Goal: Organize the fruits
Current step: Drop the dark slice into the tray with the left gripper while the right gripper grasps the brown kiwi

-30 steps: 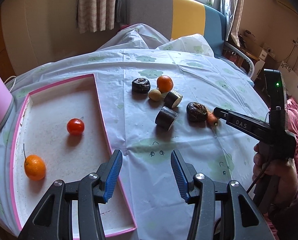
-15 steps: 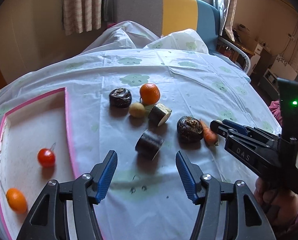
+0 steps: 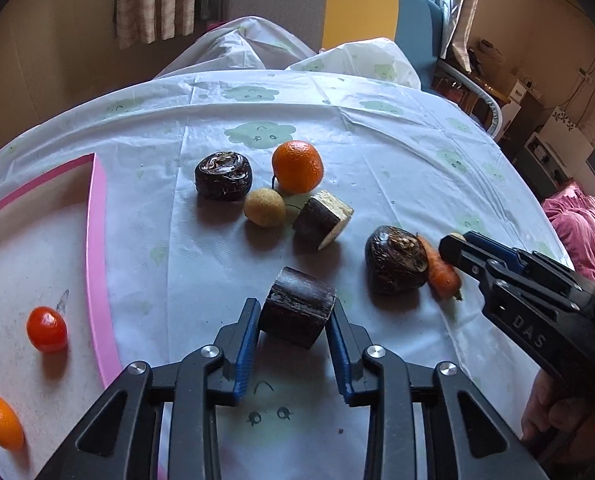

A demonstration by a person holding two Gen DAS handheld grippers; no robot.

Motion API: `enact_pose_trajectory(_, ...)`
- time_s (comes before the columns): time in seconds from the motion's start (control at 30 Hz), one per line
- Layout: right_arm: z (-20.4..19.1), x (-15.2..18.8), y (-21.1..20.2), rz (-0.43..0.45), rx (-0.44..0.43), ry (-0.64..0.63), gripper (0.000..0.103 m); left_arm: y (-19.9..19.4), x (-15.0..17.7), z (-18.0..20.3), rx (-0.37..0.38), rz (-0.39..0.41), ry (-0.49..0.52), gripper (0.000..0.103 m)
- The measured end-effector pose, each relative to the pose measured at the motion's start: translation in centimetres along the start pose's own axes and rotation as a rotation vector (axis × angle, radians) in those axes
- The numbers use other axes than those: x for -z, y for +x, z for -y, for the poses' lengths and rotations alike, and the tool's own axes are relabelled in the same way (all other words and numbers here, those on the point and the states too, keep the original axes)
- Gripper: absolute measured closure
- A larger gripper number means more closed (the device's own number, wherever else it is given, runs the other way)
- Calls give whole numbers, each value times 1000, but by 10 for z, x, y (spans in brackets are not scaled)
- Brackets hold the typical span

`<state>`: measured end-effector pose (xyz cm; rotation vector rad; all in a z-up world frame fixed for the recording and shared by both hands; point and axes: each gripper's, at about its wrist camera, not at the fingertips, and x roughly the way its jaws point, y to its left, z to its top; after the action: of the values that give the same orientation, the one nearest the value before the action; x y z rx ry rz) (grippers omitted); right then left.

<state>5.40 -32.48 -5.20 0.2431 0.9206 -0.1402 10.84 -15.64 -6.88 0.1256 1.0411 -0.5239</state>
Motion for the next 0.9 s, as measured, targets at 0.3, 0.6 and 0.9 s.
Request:
enact_pose_trajectory(0.3, 3, 2, -7, 8, 29, -6, 75, -65, 2, -33, -15, 126, -108, 70)
enact_pose_trajectory(0.6, 3, 6, -20, 31, 55, -21, 75, -101, 19, -150, -253, 183, -335, 70)
enact_pose_trajectory(0.9, -14, 10, -37, 53, 59, -72, 75, -93, 48, -195, -293, 134, -446, 61)
